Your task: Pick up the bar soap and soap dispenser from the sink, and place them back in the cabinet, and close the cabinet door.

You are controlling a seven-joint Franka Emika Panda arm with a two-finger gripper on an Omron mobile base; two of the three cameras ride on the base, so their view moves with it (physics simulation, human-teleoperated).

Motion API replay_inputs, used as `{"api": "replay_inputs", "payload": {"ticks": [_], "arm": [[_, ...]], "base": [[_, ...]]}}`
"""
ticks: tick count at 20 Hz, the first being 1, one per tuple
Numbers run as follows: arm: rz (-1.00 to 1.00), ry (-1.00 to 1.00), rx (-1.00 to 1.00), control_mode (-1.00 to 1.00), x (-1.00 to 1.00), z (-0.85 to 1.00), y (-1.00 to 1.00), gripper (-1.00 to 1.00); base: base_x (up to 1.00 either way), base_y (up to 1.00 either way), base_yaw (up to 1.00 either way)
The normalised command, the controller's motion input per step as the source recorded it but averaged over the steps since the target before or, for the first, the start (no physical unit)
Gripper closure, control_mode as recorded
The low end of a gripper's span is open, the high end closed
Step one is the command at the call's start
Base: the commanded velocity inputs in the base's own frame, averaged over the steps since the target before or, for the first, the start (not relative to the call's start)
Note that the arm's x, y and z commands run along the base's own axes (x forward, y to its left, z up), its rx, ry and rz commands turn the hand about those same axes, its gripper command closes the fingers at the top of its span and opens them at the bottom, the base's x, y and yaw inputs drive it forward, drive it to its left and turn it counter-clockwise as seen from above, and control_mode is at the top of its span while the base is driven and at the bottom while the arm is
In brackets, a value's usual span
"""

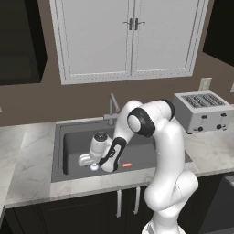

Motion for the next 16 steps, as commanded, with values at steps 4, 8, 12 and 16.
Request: {"api": "replay_inputs", "payload": {"ticks": [4, 8, 12, 16], "arm": [[0.00, 0.00, 0.00, -1.00, 0.00, -0.09, 0.00, -1.00], [0.00, 0.00, 0.00, -1.00, 0.00, -0.06, 0.00, -1.00], [0.00, 0.00, 0.00, -1.00, 0.00, 0.00, 0.00, -1.00], [0.00, 0.00, 0.00, -1.00, 0.00, 0.00, 0.00, -1.00]], "base": [[0.00, 0.00, 0.00], [0.00, 0.00, 0.00], [0.00, 0.00, 0.00], [0.00, 0.00, 0.00]]}}
